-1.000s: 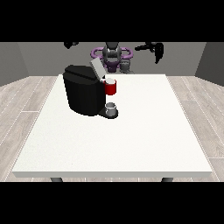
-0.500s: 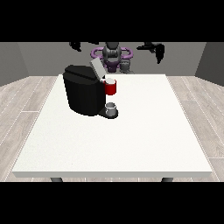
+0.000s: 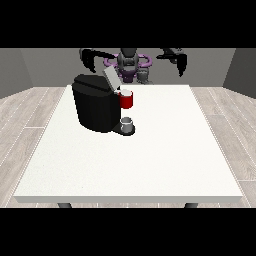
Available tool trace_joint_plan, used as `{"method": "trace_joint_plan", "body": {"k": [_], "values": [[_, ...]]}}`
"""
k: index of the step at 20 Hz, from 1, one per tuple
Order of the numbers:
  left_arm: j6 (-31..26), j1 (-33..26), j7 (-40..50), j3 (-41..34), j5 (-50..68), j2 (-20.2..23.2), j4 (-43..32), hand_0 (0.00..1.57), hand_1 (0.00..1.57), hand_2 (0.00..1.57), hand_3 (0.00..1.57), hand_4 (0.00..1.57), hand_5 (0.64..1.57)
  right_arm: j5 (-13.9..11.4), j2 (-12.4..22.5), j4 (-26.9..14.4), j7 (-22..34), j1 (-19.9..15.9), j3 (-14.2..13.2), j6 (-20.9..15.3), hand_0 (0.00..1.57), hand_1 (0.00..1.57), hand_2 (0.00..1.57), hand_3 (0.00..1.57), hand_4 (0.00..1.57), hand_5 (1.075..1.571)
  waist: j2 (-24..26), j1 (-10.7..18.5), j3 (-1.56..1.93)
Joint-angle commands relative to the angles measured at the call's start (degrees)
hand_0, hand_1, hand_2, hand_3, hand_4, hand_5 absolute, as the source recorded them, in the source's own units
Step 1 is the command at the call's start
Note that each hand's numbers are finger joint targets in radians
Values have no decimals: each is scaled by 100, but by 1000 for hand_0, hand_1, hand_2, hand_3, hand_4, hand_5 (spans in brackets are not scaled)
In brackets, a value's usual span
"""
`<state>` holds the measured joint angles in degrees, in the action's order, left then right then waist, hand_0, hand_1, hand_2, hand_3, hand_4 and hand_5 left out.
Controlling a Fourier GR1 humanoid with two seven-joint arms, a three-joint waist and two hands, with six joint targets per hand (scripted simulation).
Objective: Insert the coffee pod into the coffee machine and close the lid
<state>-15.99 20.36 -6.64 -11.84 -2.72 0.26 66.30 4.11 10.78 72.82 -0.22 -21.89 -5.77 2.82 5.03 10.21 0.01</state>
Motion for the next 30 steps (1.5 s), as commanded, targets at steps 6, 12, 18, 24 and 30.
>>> {"method": "trace_joint_plan", "body": {"k": [6, 12, 18, 24, 30], "values": [[264, -76, 638, 90, 301, 265, 945, 0, 0, 0, 0, 0, 1571, -73, -30, -666, 15, -838, -61, 29, 0, 0, 0, 0, 0, 1571, -460, -191, 0], [157, -603, 302, 112, 340, 484, 1158, 0, 0, 0, 0, 0, 1571, -308, -51, -940, -352, -894, 53, 103, 0, 0, 0, 0, 0, 1571, -608, -265, -1], [172, -520, 198, 55, 521, 538, 1194, 0, 0, 0, 0, 0, 1571, -405, -38, -1220, -339, -1334, 19, 85, 0, 0, 0, 0, 0, 1571, -944, -206, -1], [450, -738, 167, 252, 339, 471, 1179, 0, 0, 0, 0, 0, 1571, -391, -222, -1203, -141, -1451, 119, 173, 0, 0, 0, 0, 0, 1571, -719, -400, -1], [376, -570, 431, 168, 567, 608, 1355, 0, 0, 0, 0, 0, 1571, -585, -213, -1537, -419, -1536, 177, 181, 0, 0, 0, 0, 0, 1571, -834, -230, 0]]}}
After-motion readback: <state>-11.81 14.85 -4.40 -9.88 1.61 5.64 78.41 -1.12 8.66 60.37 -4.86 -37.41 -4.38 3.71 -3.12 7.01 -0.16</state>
